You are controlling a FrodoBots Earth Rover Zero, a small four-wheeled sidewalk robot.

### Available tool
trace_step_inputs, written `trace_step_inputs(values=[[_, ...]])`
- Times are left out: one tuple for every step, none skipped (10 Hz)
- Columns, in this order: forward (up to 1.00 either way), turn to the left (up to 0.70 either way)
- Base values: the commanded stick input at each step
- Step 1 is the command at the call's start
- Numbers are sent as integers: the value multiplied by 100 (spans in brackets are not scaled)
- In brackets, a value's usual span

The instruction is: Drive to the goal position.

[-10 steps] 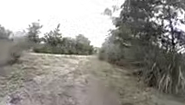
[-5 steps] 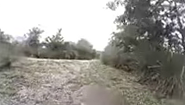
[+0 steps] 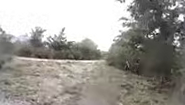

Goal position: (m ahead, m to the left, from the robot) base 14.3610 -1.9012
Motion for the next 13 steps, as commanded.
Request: trace_step_inputs(values=[[100,6],[100,40],[100,40],[100,40],[100,35],[100,1],[100,0],[100,0],[100,0],[100,0],[100,0],[100,0],[100,0]])
